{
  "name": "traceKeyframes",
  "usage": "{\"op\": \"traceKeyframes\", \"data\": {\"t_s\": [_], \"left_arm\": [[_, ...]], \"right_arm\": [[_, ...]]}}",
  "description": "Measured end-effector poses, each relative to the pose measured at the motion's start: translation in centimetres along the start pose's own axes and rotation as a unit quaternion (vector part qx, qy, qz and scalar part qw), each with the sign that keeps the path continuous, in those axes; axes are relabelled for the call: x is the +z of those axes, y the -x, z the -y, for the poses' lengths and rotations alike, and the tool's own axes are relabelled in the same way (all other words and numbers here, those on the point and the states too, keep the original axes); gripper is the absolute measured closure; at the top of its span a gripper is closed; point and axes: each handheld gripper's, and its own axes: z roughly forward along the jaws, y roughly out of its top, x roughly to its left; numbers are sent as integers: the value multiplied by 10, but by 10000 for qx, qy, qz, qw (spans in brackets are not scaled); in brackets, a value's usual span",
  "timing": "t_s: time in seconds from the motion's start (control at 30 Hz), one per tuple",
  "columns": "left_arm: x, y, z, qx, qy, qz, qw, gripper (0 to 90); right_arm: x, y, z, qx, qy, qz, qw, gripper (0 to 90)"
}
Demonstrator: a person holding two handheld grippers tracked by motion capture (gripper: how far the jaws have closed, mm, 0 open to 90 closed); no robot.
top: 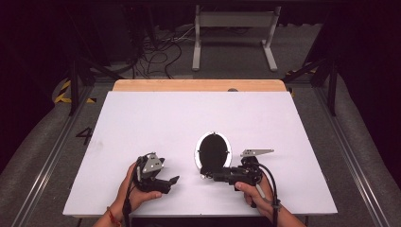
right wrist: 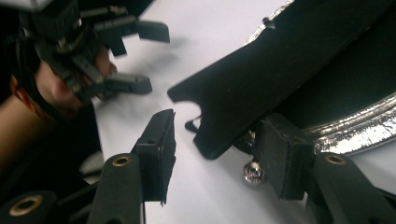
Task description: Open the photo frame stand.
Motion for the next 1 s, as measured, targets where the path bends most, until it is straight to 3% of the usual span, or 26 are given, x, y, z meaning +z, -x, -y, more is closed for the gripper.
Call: {"op": "traceKeyframes", "data": {"t_s": [0.07, 0.13, 0.17, 0.33, 0.4, 0.5, 0.73, 1.0], "left_arm": [[4, 1, -6, 45, -10, 26, 10000, 174], [10, 1, -12, 77, -89, 45, 9999, 175], [14, 1, -16, 141, -159, 32, 9998, 175], [33, -2, -34, 183, -203, 71, 9996, 174], [39, -2, -40, 260, -251, 49, 9993, 171], [44, -3, -42, 212, -297, 66, 9993, 171], [54, 3, -40, 246, -431, 182, 9986, 169], [54, -4, -40, 163, -391, 277, 9987, 171]], "right_arm": [[-1, 5, -1, 221, 117, -53, 9997, 512], [-1, 9, -2, 457, 175, 37, 9988, 555], [0, 11, -2, 614, 174, -49, 9980, 567], [4, 12, -3, 735, 121, -155, 9971, 580], [6, 13, -8, 867, 98, -173, 9960, 544], [12, 12, -12, 762, 90, -192, 9969, 511], [20, 15, -16, 996, 271, -248, 9943, 524], [19, 14, -15, 703, 170, -278, 9970, 574]]}}
